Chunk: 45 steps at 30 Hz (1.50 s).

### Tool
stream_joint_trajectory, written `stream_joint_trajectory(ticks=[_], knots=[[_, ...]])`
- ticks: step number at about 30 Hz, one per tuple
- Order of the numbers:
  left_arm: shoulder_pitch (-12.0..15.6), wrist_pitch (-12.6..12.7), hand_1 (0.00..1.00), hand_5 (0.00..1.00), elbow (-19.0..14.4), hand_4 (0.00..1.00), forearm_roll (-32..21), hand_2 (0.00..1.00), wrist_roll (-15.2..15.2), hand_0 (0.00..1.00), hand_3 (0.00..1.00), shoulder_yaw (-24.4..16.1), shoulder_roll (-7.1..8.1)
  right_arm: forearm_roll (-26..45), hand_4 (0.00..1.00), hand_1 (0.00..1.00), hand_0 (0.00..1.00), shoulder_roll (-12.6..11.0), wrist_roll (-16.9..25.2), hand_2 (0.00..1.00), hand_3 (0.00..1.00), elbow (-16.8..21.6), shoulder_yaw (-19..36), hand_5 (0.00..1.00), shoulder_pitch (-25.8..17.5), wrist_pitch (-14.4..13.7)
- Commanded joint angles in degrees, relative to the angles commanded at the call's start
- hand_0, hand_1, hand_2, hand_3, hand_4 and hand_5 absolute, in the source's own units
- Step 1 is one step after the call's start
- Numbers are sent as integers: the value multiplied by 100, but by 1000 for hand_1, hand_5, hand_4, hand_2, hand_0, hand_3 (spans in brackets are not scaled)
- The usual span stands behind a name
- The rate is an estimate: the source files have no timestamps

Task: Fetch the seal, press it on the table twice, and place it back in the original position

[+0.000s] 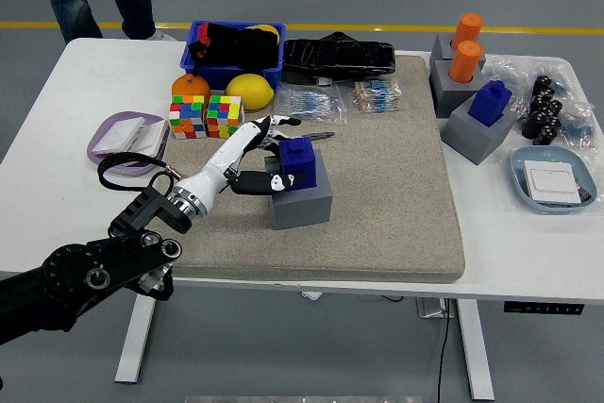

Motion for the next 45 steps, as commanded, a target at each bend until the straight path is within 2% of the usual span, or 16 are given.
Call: stream_joint_trajectory(ticks=[5, 6, 11, 12, 25, 29, 30, 35, 36, 41, 42, 45], knots=[[-12, -18, 693, 2, 13, 705, -10, 652, -20, 683, 822, 16, -7, 6, 987, 810, 912, -1, 1, 805, 801, 4, 2, 688, 0, 2], [-11, -21, 814, 2, 13, 846, -12, 786, -24, 784, 841, 14, -8, 8, 987, 810, 913, -2, 2, 806, 801, 5, -1, 689, 1, 2], [-13, -31, 814, 2, 14, 846, 3, 786, -5, 784, 841, 23, -23, 14, 987, 810, 913, -1, 0, 806, 801, 4, -14, 689, -1, 6], [-13, -31, 827, 2, 10, 886, 4, 810, -4, 794, 846, 23, -24, 10, 987, 810, 913, 0, 0, 806, 801, 4, -11, 689, 0, 7], [-7, -98, 841, 2, -14, 893, 17, 822, 8, 798, 853, -21, -7, -3, 987, 810, 913, 1, 3, 805, 801, 4, 9, 688, 0, 9], [-6, -248, 841, 2, -5, 893, -2, 822, 26, 798, 853, -38, -7, -1, 987, 810, 913, 2, 4, 805, 801, 5, 17, 688, 1, 12], [-3, -313, 880, 2, -6, 956, -7, 872, 43, 823, 887, -52, -5, -1, 987, 809, 913, 1, 4, 806, 802, 5, 17, 688, 0, 11], [8, -701, 880, 2, -18, 956, -63, 872, 182, 823, 887, -193, 7, -16, 987, 809, 913, 4, 2, 806, 802, 2, 34, 688, -9, 9], [9, -749, 976, 303, -23, 998, -66, 975, 203, 911, 973, -217, 11, -17, 987, 809, 913, 5, 1, 805, 802, 2, 37, 687, -10, 9], [7, -872, 976, 303, -55, 998, -80, 975, 236, 911, 973, -308, 27, -18, 987, 809, 913, 7, -1, 805, 802, 2, 42, 687, -18, 11], [11, -894, 998, 387, -54, 998, -80, 998, 243, 952, 998, -330, 28, -14, 987, 810, 913, 8, -1, 805, 802, 3, 37, 688, -20, 12], [24, -972, 998, 387, -61, 998, -66, 998, 267, 952, 998, -399, 37, -6, 987, 810, 913, 10, -4, 805, 802, 5, 27, 688, -20, 15]])
